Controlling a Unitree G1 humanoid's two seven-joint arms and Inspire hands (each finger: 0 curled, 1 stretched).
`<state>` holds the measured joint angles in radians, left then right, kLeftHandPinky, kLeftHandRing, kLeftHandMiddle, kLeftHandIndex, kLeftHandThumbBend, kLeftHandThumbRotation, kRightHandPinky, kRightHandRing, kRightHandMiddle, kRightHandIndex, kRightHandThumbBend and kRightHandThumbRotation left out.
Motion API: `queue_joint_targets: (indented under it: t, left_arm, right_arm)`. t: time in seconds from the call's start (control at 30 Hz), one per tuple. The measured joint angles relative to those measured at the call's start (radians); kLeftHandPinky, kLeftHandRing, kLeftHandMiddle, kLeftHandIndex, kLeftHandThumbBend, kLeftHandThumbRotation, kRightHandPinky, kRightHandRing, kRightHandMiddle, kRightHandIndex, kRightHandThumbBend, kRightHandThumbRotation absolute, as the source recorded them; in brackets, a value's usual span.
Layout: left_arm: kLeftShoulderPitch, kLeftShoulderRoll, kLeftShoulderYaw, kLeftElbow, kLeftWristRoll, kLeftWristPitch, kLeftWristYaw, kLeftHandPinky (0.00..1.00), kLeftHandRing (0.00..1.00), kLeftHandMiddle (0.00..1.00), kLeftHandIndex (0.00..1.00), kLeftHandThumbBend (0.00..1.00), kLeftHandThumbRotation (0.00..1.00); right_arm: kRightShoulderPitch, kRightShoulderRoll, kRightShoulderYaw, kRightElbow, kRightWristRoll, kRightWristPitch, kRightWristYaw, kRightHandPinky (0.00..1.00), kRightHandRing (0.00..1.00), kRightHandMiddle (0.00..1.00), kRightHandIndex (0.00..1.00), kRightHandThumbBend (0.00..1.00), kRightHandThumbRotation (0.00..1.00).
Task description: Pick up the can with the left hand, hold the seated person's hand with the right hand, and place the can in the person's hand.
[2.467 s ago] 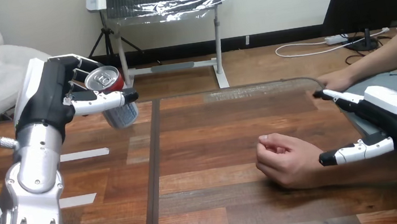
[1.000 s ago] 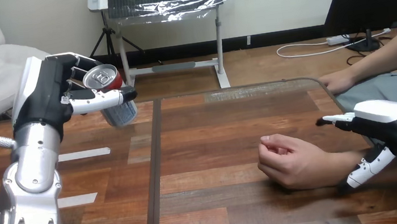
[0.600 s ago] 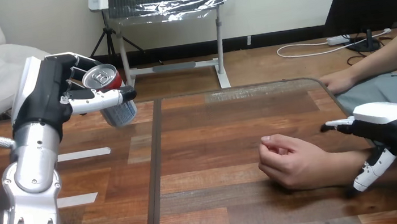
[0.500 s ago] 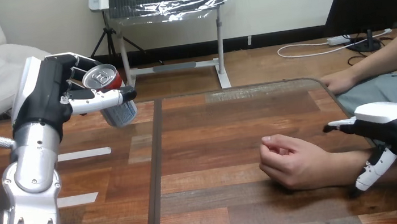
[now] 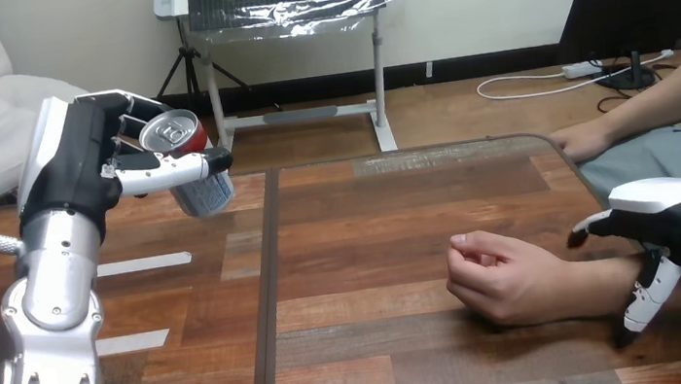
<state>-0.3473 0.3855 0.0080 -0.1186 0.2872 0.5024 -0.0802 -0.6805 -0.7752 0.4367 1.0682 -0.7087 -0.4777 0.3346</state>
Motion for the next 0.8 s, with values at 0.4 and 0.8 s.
queue_joint_targets:
  t: [0.4, 0.8]
  left_arm:
    - [0.000, 0.000, 0.000, -0.004, 0.000, 0.010, -0.002, 0.30, 0.38, 0.45, 0.50, 0.61, 0.00]
    - [0.000, -0.001, 0.000, -0.008, 0.000, 0.011, -0.002, 0.30, 0.38, 0.46, 0.50, 0.62, 0.00]
  right_arm:
    - [-0.009, 0.008, 0.033, 0.000, -0.005, 0.011, 0.002, 0.57, 0.76, 0.81, 0.81, 1.00, 0.24]
    - [-0.016, 0.015, 0.054, 0.000, -0.007, 0.018, -0.009, 0.48, 0.65, 0.72, 0.74, 1.00, 0.23]
